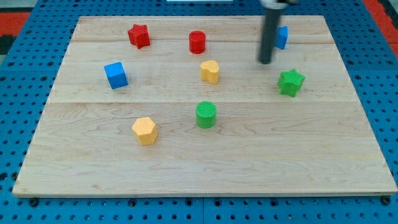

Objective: Move the blue triangle to the top left side of the green star

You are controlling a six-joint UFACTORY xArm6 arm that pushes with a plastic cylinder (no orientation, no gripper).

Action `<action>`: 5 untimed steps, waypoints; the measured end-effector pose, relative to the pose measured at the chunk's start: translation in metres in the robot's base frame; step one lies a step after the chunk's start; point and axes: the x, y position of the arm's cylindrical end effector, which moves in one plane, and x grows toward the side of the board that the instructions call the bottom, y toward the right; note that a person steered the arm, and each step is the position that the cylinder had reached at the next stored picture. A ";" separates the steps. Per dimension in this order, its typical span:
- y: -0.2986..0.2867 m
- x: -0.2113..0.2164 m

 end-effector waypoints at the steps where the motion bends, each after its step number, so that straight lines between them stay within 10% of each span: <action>1: 0.057 -0.022; 3: 0.035 -0.127; 5: -0.035 -0.017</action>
